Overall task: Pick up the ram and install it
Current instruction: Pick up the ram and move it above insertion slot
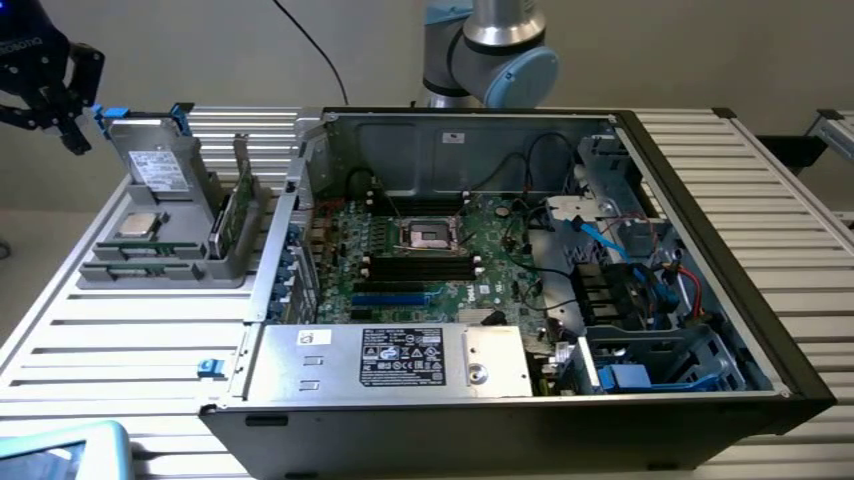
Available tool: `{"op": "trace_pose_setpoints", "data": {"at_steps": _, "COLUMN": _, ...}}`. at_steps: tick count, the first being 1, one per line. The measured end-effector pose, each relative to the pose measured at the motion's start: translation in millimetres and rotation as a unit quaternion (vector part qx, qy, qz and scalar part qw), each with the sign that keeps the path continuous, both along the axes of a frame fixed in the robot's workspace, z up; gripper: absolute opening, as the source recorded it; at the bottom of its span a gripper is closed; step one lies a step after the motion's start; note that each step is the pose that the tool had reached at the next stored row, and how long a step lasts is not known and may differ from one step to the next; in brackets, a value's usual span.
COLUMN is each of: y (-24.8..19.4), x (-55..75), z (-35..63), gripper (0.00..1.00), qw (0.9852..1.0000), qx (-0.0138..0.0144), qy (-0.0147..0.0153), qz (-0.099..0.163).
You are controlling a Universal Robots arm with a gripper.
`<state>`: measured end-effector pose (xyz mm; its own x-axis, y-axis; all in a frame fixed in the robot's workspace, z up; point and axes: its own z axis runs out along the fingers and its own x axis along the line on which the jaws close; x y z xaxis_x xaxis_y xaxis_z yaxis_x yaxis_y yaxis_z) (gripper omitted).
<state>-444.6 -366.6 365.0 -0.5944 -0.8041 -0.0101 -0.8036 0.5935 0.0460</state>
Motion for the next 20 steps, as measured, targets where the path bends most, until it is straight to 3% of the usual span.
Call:
{"op": "trace_pose_setpoints", "data": {"at_steps": 5, "y": 0.0, "x": 0.0, "z": -0.2, "gripper": 0.11, "qw": 0.9990, "qx": -0.0008, "qy": 0.0000, "qz": 0.046}}
{"op": "trace_pose_setpoints", "data": {"at_steps": 10, "y": 0.0, "x": 0.0, "z": -0.4, "gripper": 0.11, "qw": 0.9959, "qx": -0.0017, "qy": 0.0000, "qz": 0.091}}
{"op": "trace_pose_setpoints", "data": {"at_steps": 16, "y": 0.0, "x": 0.0, "z": -0.3, "gripper": 0.11, "qw": 0.9895, "qx": -0.0045, "qy": -0.0002, "qz": 0.145}}
{"op": "trace_pose_setpoints", "data": {"at_steps": 20, "y": 0.0, "x": 0.0, "z": -0.4, "gripper": 0.11, "qw": 0.9843, "qx": -0.0064, "qy": -0.0033, "qz": 0.177}}
